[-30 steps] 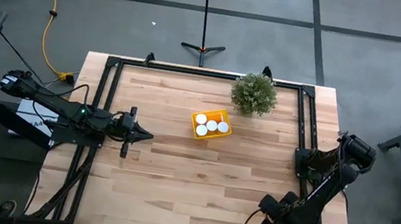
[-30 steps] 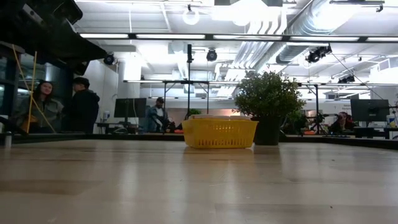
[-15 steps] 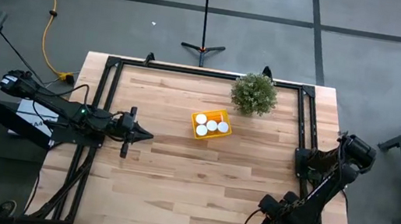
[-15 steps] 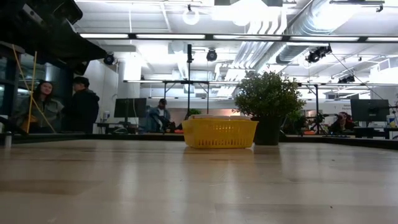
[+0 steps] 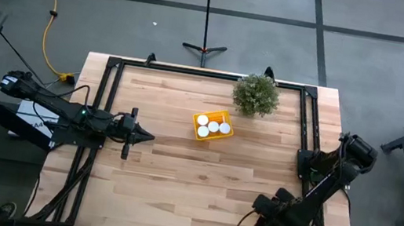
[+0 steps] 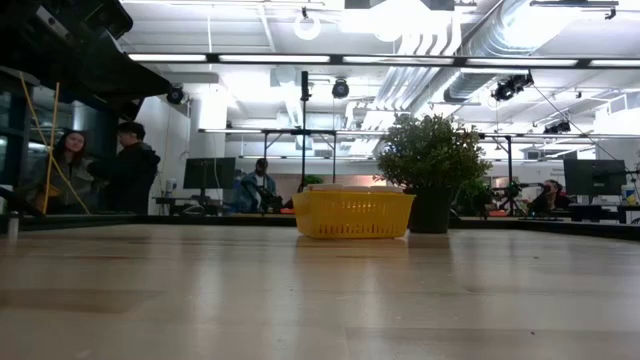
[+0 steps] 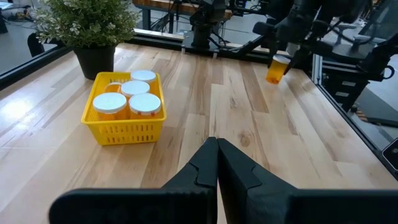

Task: Pick and place pill bottles into a basket
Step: Put the orange pill bottle into the yellow bin

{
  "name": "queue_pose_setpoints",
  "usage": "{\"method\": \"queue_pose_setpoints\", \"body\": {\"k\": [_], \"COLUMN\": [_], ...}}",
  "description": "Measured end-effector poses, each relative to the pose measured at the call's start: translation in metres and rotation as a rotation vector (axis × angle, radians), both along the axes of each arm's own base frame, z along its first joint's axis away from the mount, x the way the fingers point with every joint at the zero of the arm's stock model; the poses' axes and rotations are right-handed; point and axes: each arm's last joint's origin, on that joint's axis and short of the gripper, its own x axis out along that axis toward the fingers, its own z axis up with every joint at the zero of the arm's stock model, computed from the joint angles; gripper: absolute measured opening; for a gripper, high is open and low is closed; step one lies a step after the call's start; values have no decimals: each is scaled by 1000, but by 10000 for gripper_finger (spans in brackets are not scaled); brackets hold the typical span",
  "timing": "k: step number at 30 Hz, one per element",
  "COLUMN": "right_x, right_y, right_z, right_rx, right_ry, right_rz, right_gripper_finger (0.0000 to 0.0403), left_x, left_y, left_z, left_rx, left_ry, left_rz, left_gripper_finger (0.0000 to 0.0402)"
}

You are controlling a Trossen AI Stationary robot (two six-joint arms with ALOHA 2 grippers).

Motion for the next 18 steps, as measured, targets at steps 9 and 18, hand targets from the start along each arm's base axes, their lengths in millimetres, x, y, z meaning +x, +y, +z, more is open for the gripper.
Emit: {"method": "queue_pose_setpoints", "body": {"k": [9,18], "right_x": [53,115], "right_y": [-30,-92], "right_z": [23,52], "right_rx": [-61,-102], "right_ry": [-99,-169], "right_rz": [158,325], "right_gripper_finger": [184,194], "left_x": [0,0], "left_y": [0,0], "left_z": [0,0], "left_rx": [0,1], "left_ry": [0,3], "left_rz": [0,0], "left_gripper_finger": [46,46]}}
